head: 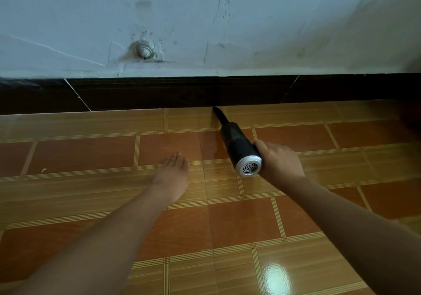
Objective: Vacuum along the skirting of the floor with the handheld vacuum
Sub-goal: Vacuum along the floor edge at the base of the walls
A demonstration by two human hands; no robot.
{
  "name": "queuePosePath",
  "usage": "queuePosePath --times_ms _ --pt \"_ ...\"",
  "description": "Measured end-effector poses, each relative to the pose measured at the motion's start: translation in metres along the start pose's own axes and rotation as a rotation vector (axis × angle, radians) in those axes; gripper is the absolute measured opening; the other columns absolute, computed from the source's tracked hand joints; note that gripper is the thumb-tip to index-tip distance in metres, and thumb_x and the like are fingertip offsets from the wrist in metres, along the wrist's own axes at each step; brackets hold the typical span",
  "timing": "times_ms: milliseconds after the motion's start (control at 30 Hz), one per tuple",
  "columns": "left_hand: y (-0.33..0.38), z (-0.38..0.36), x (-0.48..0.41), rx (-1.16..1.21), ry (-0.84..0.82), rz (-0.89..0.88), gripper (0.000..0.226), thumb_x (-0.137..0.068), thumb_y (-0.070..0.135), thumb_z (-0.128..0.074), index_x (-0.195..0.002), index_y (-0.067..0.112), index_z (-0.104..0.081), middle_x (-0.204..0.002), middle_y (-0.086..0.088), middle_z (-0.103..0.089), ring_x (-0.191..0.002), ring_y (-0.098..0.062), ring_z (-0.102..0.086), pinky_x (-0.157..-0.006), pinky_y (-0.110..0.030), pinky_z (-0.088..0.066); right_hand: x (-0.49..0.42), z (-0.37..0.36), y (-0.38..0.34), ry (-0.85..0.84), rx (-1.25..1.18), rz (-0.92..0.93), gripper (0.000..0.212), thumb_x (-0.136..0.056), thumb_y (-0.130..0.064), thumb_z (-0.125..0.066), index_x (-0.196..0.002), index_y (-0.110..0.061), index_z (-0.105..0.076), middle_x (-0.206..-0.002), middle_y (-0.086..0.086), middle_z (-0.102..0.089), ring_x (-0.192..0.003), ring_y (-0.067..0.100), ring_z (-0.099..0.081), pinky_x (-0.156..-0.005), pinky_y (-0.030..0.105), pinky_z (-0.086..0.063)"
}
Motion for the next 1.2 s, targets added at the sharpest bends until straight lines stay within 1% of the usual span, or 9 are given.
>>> queuePosePath --times_ms 200,333,567,633,733,900,967,1067,1200 --pt "0.001 0.000 -0.001 -0.015 -0.006 0.004 0.060 -0.103 0.031 -0.025 -0.151 0.006 0.000 -0.159 -0.018 0.002 -0.148 -0.027 -0.003 -0.121 -0.036 -0.005 -0.006 -0.004 -0.013 0.030 -0.021 0.034 0.032 -0.052 -0.007 -0.081 -0.070 -0.007 -0.055 -0.050 0.003 -0.053 -0.036 0.022 -0.044 -0.048 0.014 -0.004" --pt "0.001 0.000 0.000 -0.017 -0.011 0.006 0.060 -0.103 0.031 -0.025 -0.151 0.006 0.001 -0.159 -0.017 0.003 -0.148 -0.027 -0.002 -0.121 -0.036 -0.004 -0.008 -0.007 -0.019 0.050 -0.038 0.045 0.031 -0.053 -0.007 -0.080 -0.069 -0.008 -0.054 -0.050 0.003 -0.053 -0.035 0.022 -0.044 -0.045 0.020 -0.019" --pt "0.002 0.000 0.001 -0.023 0.004 0.013 0.060 -0.103 0.031 -0.026 -0.151 0.005 -0.002 -0.158 -0.019 0.000 -0.148 -0.028 -0.005 -0.121 -0.037 -0.007 -0.003 -0.007 -0.007 0.028 -0.040 0.033 0.032 -0.053 -0.007 -0.082 -0.071 -0.007 -0.056 -0.051 0.002 -0.054 -0.037 0.020 -0.044 -0.045 0.019 -0.019" --pt "0.003 0.001 0.001 -0.027 0.005 0.015 0.060 -0.103 0.031 -0.027 -0.151 0.005 -0.003 -0.158 -0.019 -0.001 -0.148 -0.029 -0.006 -0.120 -0.037 -0.008 0.000 -0.007 -0.001 0.011 -0.030 0.019 0.033 -0.053 -0.008 -0.082 -0.072 -0.008 -0.056 -0.051 0.002 -0.054 -0.038 0.017 -0.039 -0.046 0.018 -0.017" --pt "0.004 0.002 0.001 -0.033 -0.004 0.021 0.060 -0.103 0.030 -0.027 -0.151 0.005 -0.003 -0.158 -0.019 -0.002 -0.147 -0.028 -0.007 -0.120 -0.037 -0.009 0.002 -0.005 0.007 0.000 -0.023 0.004 0.033 -0.053 -0.007 -0.082 -0.072 -0.008 -0.056 -0.051 0.002 -0.054 -0.040 0.015 -0.034 -0.046 0.020 -0.021" --pt "0.005 0.003 0.000 -0.041 -0.006 0.029 0.060 -0.102 0.029 -0.029 -0.151 0.004 -0.006 -0.158 -0.019 -0.004 -0.147 -0.028 -0.009 -0.120 -0.038 -0.010 -0.001 -0.001 0.010 -0.017 0.026 0.017 0.031 -0.055 -0.009 -0.081 -0.071 -0.008 -0.055 -0.052 0.002 -0.053 -0.038 0.019 -0.042 -0.045 0.022 -0.023" --pt "0.006 0.004 -0.001 -0.043 -0.005 0.030 0.060 -0.102 0.030 -0.030 -0.151 0.003 -0.006 -0.158 -0.020 -0.004 -0.147 -0.029 -0.009 -0.120 -0.038 -0.010 -0.002 0.000 0.009 -0.017 0.037 0.020 0.030 -0.057 -0.010 -0.081 -0.071 -0.008 -0.055 -0.052 0.002 -0.054 -0.039 0.019 -0.042 -0.046 0.022 -0.023" --pt "0.007 0.005 -0.001 -0.046 -0.016 0.027 0.061 -0.102 0.030 -0.029 -0.151 0.002 -0.006 -0.158 -0.021 -0.004 -0.147 -0.030 -0.008 -0.120 -0.038 -0.009 -0.004 0.002 0.008 -0.044 0.045 0.021 0.026 -0.065 -0.013 -0.077 -0.078 -0.009 -0.055 -0.059 0.003 -0.057 -0.045 0.017 -0.039 -0.049 0.025 -0.025" --pt "0.009 0.002 -0.002 -0.051 -0.035 0.039 0.060 -0.103 0.029 -0.026 -0.150 0.000 -0.004 -0.157 -0.022 -0.002 -0.147 -0.032 -0.007 -0.120 -0.040 -0.009 -0.005 0.008 0.005 -0.192 0.077 0.014 0.022 -0.084 -0.025 -0.061 -0.099 -0.013 -0.052 -0.079 -0.001 -0.057 -0.064 0.016 -0.046 -0.058 0.026 -0.029"
Point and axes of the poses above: each hand's wrist, its own x-axis away from the middle knuckle, its own z-axis out of the back of the hand, y = z × x, the point moved 4 cm from there along -x, towards the middle knuckle
